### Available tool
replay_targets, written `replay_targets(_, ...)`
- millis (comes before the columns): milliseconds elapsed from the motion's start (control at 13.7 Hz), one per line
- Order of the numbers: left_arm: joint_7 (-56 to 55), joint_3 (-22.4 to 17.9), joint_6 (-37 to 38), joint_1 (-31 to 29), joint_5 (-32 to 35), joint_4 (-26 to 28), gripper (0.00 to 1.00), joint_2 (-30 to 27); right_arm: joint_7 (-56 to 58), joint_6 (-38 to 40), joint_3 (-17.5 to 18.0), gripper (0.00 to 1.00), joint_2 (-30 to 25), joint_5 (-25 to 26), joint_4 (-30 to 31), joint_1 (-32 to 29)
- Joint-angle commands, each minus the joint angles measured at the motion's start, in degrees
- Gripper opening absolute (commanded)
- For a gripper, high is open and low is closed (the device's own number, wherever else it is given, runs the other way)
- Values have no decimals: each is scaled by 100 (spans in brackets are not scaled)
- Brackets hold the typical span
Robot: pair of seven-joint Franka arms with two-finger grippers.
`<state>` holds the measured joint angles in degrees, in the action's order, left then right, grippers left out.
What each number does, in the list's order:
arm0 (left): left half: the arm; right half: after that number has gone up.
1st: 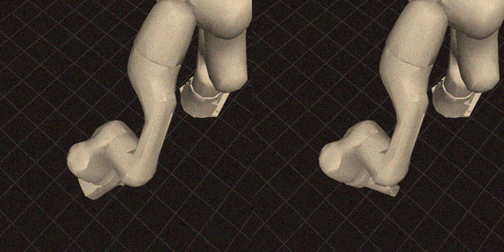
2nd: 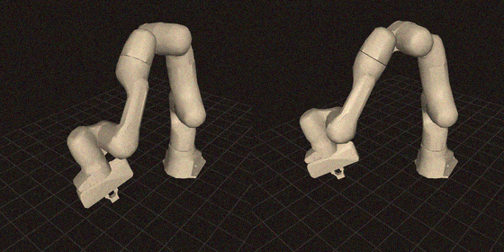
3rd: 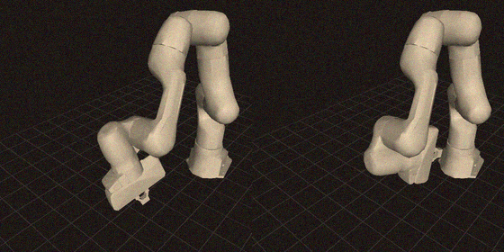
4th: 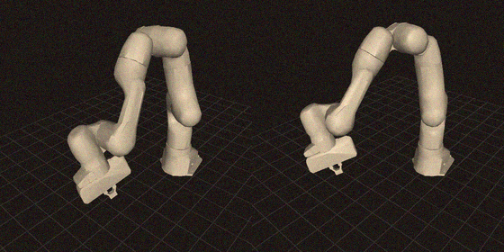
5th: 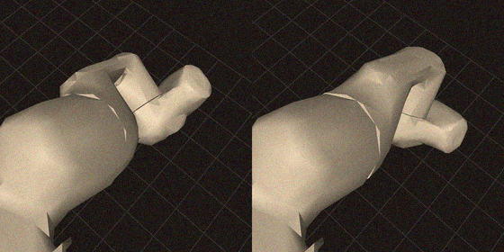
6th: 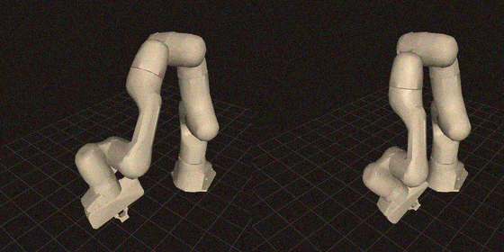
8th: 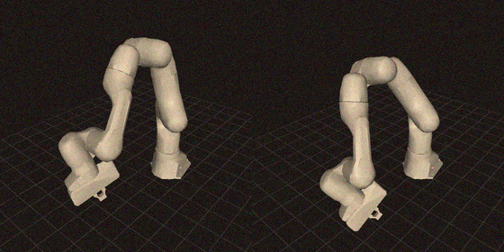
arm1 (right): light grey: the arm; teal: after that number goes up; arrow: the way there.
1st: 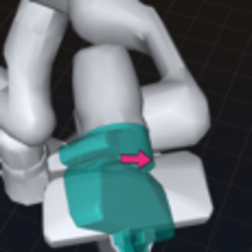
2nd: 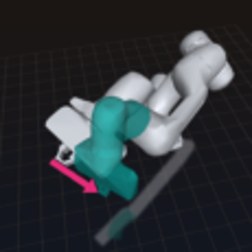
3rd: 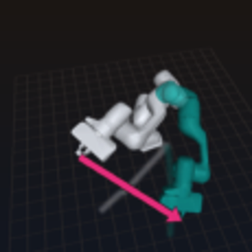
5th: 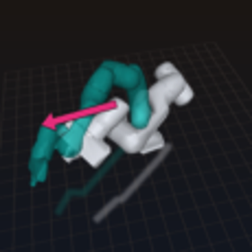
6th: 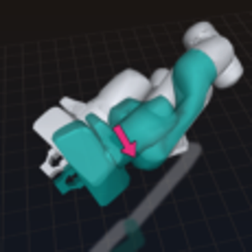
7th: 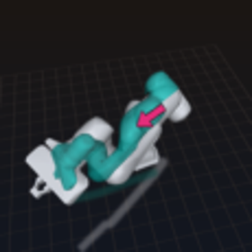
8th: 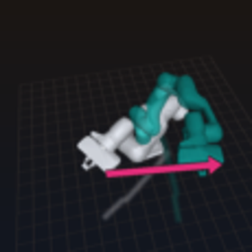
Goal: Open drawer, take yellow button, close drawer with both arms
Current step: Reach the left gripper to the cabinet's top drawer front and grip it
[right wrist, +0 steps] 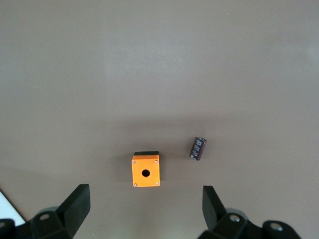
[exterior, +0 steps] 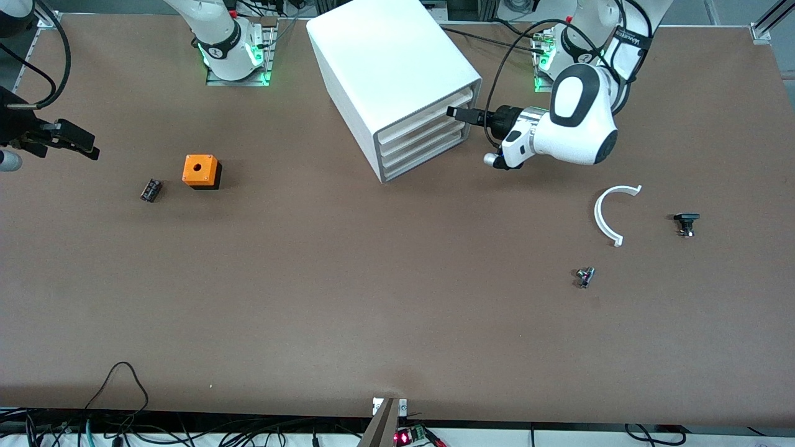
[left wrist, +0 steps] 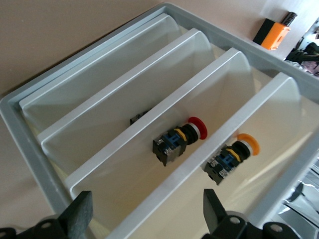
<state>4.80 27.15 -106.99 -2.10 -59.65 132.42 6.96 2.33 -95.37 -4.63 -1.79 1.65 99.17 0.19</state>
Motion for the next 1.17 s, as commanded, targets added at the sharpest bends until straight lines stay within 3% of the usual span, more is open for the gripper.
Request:
replay_targets(0, 144, 360, -445, 34, -291, 178, 94, -46, 93, 54, -12, 100, 82, -95, -153, -10)
replay_targets(219, 144, 650, -639, 43, -653, 293, 90, -37, 93, 54, -12, 100, 108, -95, -153, -10)
replay_targets(292, 144, 677, -657, 34, -653, 302, 85, -37, 93, 54, -3, 100, 117, -95, -153, -10)
replay_targets(365, 153, 677, -657, 34, -653, 302, 61, -46, 93, 54, -3, 100, 117, -95, -153, -10)
replay_targets(438, 161, 669, -657, 34, -653, 311, 21, -46, 93, 54, -3, 100, 117, -95, -153, -10)
replay_targets(510, 161, 651, -657, 26, -653, 311, 0, -54, 93, 54, -3, 100, 126, -95, -153, -10)
replay_targets(656, 153, 599, -692, -44, -601, 302, 0, -63, 93, 54, -3, 100, 126, -95, -153, -10)
replay_targets(1094, 144, 20, -2132, -97, -30, 232, 0, -107, 110, 54, 23, 100, 187, -104, -153, 7)
